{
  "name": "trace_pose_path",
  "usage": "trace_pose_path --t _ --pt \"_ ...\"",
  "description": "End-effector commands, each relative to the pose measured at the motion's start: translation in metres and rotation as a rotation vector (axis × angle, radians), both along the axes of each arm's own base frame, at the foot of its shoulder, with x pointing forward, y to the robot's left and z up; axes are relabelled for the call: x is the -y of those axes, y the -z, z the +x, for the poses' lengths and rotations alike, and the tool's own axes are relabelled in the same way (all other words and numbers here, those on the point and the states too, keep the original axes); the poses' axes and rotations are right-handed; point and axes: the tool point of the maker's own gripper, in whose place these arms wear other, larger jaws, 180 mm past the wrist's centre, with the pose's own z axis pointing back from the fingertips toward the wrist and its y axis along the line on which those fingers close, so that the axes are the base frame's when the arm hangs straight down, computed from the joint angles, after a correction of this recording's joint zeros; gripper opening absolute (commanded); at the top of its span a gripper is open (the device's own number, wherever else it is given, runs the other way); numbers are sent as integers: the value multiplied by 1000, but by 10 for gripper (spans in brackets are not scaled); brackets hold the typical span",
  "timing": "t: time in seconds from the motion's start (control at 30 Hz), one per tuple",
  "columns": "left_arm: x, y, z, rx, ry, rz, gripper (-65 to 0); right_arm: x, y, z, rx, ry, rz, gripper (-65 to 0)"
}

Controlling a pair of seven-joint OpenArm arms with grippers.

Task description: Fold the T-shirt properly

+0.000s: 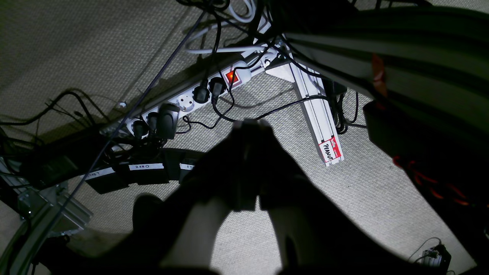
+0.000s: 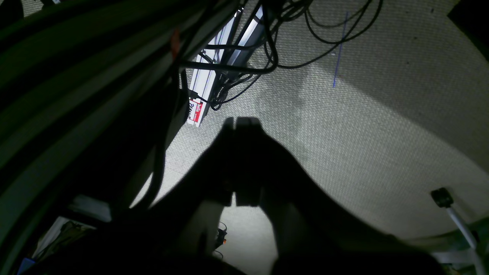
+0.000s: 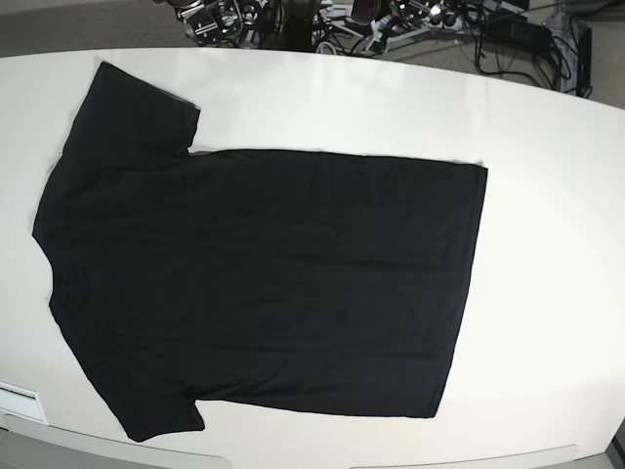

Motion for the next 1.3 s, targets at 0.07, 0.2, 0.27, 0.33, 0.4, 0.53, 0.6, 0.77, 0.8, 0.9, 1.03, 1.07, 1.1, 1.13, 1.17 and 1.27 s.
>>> trace_pose_path --t 0.07,0.2,0.27,0.33,0.4,0.53,0.6,0.77,0.8,0.9,1.03,1.07,1.1,1.13,1.17,1.27 --pt "1 -1 3 10 3 -9 -650 0 0 6 11 -1 6 -650" --pt "4 -2 7 24 2 -17 -650 0 0 7 13 0 6 -650" --pt "6 -3 11 32 3 -21 -650 0 0 7 15 0 7 -650" --pt "6 -3 12 35 3 -23 -650 -1 0 7 15 0 7 -650" --pt "6 -3 12 34 3 -22 -650 0 0 7 16 0 6 -650" --pt "6 -3 11 29 4 -20 -650 -2 -2 16 34 -1 9 -650" --pt "5 -2 8 12 7 -12 -650 -2 -2 19 45 2 4 -650" --pt "1 -2 6 2 51 6 -650 -1 -2 20 48 3 3 -650" --pt "2 -2 7 -2 66 12 -650 -1 -2 20 48 2 3 -650" --pt "-1 -3 5 -56 111 53 -650 -5 -3 11 14 -36 34 -650" --pt "-10 -7 -12 -126 154 101 -650 -3 -7 -21 -38 -109 28 -650" --pt "-12 -9 -17 -128 157 98 -650 -1 -8 -29 -40 -104 13 -650" --pt "-13 -11 -23 -131 162 89 -650 1 -9 -38 -44 -99 1 -650" --pt "-15 -14 -31 -138 170 76 -650 2 -11 -47 -49 -96 -9 -650" --pt "-16 -17 -39 -144 168 59 -650 3 -13 -56 -53 -93 -16 -650" --pt "-24 -31 -55 -145 126 24 -650 2 -23 -79 -56 -94 -8 -650"
